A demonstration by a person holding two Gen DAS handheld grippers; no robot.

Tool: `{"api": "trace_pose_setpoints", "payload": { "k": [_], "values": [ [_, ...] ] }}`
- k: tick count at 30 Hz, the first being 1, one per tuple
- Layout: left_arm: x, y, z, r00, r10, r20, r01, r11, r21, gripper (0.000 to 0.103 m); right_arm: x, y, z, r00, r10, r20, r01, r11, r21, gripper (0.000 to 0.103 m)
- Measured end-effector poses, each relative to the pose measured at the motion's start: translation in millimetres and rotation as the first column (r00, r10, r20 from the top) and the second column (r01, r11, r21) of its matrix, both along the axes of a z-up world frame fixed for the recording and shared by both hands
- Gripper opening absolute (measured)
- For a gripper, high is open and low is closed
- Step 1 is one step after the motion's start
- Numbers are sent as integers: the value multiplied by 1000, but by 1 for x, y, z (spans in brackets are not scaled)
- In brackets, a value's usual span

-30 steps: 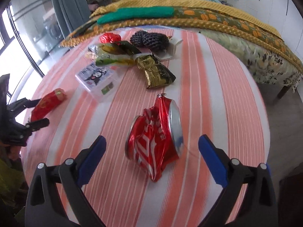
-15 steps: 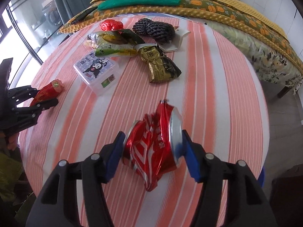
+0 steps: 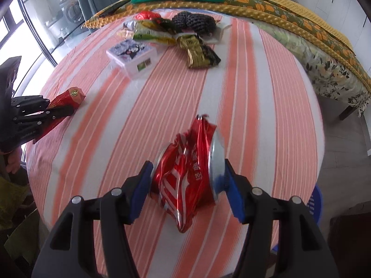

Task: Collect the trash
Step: 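Grasp the red wrapper bar with the left tool while the right tool holds the can, then carry the bar and can over the blue wastebasket and open both tools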

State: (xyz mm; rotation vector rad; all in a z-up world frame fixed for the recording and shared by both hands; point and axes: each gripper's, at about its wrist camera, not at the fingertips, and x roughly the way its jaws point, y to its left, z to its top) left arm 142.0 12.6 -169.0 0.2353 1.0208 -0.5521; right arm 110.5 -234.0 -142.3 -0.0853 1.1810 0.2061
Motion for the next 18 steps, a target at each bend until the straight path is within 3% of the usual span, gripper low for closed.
{"api": "trace_pose_setpoints", "payload": {
  "k": [3,5,7,9,11,18],
  "values": [
    [2,-3,0,1000,2,8,-2,1000,1,22,2,1,-2,1000,1,-17,-1,1000,-28,62],
    [5,-5,0,1000,-3,4,3,1000,-3,46,5,2,-3,1000,-4,-19,3,999,-44,69],
    [6,-8,0,1000,-4,20,3,1000,28,53,9,3,-2,1000,-7,-26,6,999,-50,68],
    [9,-10,-1,1000,-13,12,13,999,45,53,10,3,-3,999,4,-38,-6,999,-52,58],
    [10,-10,0,1000,-20,15,19,998,57,20,7,3,0,999,10,-32,-12,998,-61,57],
    [3,-13,14,1000,-13,20,13,1000,-21,19,-4,-19,21,998,-53,38,51,997,56,57]
  ]
}}
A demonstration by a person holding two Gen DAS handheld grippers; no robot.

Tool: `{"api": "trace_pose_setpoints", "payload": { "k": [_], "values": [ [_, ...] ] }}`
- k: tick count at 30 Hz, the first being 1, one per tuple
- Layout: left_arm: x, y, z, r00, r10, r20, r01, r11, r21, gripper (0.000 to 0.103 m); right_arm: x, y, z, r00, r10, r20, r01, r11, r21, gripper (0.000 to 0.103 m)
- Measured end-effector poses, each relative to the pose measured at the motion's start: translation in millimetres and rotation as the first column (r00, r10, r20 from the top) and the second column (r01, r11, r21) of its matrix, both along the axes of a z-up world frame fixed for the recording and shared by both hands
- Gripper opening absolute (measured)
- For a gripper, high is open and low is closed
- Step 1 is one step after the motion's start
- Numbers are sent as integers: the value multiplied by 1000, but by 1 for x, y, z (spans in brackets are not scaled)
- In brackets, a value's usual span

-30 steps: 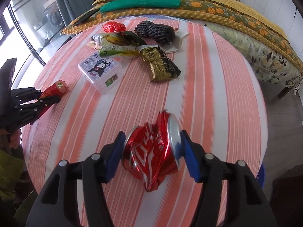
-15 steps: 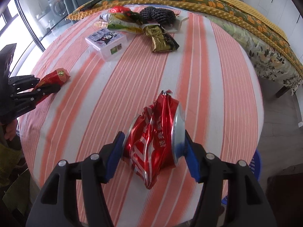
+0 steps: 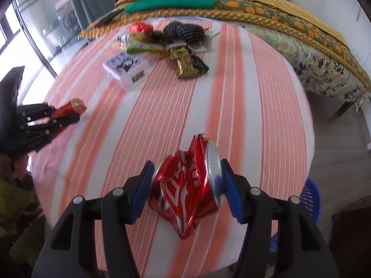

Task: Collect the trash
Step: 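Carry the bar and can over the blue wastebasket and open both tools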

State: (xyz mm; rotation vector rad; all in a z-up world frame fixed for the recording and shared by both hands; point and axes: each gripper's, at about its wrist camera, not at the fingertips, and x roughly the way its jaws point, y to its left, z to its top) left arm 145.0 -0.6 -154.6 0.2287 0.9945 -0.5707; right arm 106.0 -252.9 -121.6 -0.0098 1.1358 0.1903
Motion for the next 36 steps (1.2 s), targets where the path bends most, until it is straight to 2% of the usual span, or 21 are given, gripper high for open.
{"api": "trace_pose_setpoints", "payload": {
  "k": [4,9,11,16,19,25,32,33,34,35,36],
  "values": [
    [-12,-26,22,999,-43,10,44,997,-60,19,-7,-26,14,997,-64,36,60,992,109,57],
    [-36,-97,45,986,-168,12,169,979,-117,19,-21,-87,37,979,-193,68,173,957,232,57],
    [-45,-134,50,973,-231,-1,228,963,-143,19,-30,-114,44,966,-247,78,221,944,246,57],
    [-65,-236,51,934,-358,-21,349,921,-176,19,-55,-195,47,916,-390,97,365,909,203,57],
    [-70,-289,41,916,-398,-46,384,905,-185,19,-71,-241,36,880,-467,84,447,876,182,57],
    [-77,-392,-5,882,-450,-137,426,888,-174,20,-98,-320,-8,805,-592,29,580,797,169,57],
    [-83,-465,-56,858,-486,-166,472,874,-118,21,-109,-370,-57,746,-666,-22,656,728,198,59],
    [-82,-473,-62,859,-486,-160,472,874,-116,23,-110,-376,-64,737,-676,-25,665,717,210,59],
    [-82,-481,-69,863,-483,-151,470,875,-115,38,-111,-383,-70,725,-688,-30,676,702,223,71],
    [-82,-485,-73,867,-476,-145,464,879,-112,62,-113,-388,-74,713,-700,-29,685,688,241,83],
    [-81,-488,-76,877,-462,-131,451,886,-104,70,-118,-394,-76,698,-716,-23,695,669,262,84]
  ]
}}
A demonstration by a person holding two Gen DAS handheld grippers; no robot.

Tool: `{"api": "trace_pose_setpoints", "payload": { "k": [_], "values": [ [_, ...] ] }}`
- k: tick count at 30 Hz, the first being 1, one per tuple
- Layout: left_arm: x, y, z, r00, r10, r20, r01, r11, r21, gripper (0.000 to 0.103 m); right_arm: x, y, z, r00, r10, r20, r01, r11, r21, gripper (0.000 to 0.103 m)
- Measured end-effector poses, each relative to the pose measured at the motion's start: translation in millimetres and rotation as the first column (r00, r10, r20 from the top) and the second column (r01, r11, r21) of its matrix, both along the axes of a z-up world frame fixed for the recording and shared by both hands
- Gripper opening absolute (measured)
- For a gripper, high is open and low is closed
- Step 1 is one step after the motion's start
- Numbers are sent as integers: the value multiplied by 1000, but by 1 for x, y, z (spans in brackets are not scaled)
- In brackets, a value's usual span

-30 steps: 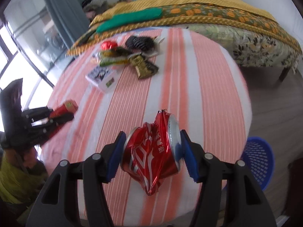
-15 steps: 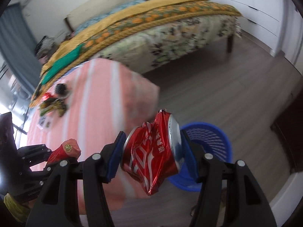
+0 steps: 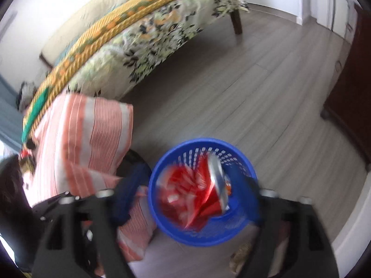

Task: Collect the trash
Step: 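Carry the bar and can over the blue wastebasket and open both tools, then move both tools back over the table toward the remaining trash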

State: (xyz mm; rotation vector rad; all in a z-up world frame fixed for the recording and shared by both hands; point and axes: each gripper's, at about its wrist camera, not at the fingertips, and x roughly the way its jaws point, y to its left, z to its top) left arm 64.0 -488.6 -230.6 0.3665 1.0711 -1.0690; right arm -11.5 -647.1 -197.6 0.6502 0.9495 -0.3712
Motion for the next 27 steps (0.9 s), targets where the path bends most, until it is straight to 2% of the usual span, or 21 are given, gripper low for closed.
{"api": "trace_pose_setpoints", "payload": {
  "k": [1,3,6,7,10,13,16,19,23,25,27],
  "values": [
    [1,-1,0,999,24,27,-24,1000,2,76,-3,-3,-1,1000,-12,8,12,1000,8,84],
    [2,1,7,998,43,42,-42,999,-19,80,-11,-10,7,998,-37,45,37,999,12,84],
    [3,22,33,993,79,82,-72,994,-87,86,-14,-8,28,993,-63,98,70,995,-73,87],
    [3,30,42,990,90,105,-79,991,-110,89,-18,-4,36,990,-70,119,84,990,-116,92],
    [-7,71,74,969,146,200,-109,977,-185,96,-23,15,56,983,-76,166,111,972,-208,95],
    [-15,114,86,952,182,245,-138,972,-189,98,-24,46,71,977,-34,210,92,958,-272,96],
    [-17,167,80,946,236,223,-202,965,-166,98,-20,89,76,974,46,222,27,949,-315,96],
    [-19,220,74,932,291,217,-267,955,-132,98,-7,145,74,964,164,207,-83,932,-352,96],
    [-16,295,68,897,382,222,-372,924,-89,97,13,228,68,924,342,170,-255,884,-392,96],
    [-10,327,69,873,427,237,-422,904,-75,97,24,265,64,898,413,152,-329,860,-390,96],
    [1,357,69,838,483,253,-485,872,-59,97,37,299,59,868,479,127,-401,830,-388,96]
  ]
}}
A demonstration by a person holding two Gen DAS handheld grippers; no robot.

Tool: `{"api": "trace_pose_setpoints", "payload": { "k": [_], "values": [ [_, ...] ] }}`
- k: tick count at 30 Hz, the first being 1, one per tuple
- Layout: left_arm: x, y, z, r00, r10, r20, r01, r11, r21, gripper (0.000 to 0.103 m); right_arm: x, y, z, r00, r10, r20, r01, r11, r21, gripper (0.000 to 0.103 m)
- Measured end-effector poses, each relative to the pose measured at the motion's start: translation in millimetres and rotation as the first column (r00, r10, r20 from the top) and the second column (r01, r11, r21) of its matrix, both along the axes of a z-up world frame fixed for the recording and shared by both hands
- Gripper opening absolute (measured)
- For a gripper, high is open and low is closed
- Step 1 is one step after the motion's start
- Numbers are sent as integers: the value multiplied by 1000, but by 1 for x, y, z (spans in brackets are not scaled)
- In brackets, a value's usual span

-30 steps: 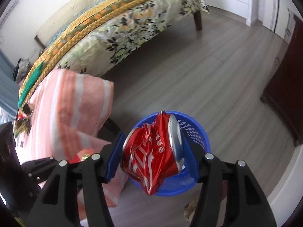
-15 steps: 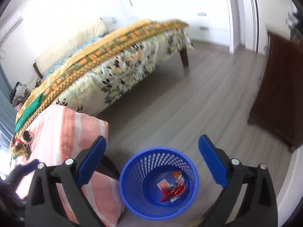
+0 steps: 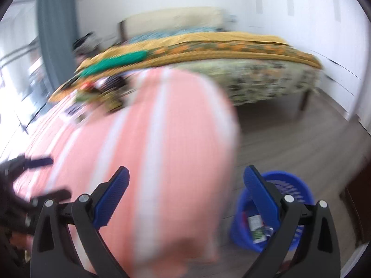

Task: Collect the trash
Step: 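Move both tools back over the table toward the remaining trash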

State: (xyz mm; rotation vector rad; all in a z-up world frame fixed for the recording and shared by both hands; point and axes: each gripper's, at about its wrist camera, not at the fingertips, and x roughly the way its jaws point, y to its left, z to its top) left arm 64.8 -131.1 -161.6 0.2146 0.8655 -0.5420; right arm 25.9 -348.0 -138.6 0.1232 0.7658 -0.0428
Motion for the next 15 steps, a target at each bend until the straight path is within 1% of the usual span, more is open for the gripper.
{"api": "trace_pose_setpoints", "payload": {
  "k": [1,3,5,7,8,12,15],
  "values": [
    [7,12,1,999,37,0,-37,999,4,97,9,19,-3,999,45,-16,-45,999,-10,96],
    [26,38,4,992,130,0,-130,992,4,97,21,47,-7,994,102,-38,-103,994,-28,96],
    [47,58,7,978,209,-4,-209,978,-9,97,38,71,-13,984,158,-78,-161,986,-41,96],
    [69,69,8,963,266,-29,-267,964,-10,97,51,86,-19,975,188,-118,-194,980,-44,96],
    [78,74,9,960,277,-39,-278,961,-14,97,56,90,-22,972,198,-129,-205,978,-46,96],
    [111,66,2,948,311,-61,-312,950,-7,97,67,103,-34,961,220,-169,-232,971,-56,96],
    [137,56,-10,937,339,-83,-339,941,5,97,66,103,-37,960,228,-165,-236,971,-29,96]
  ]
}}
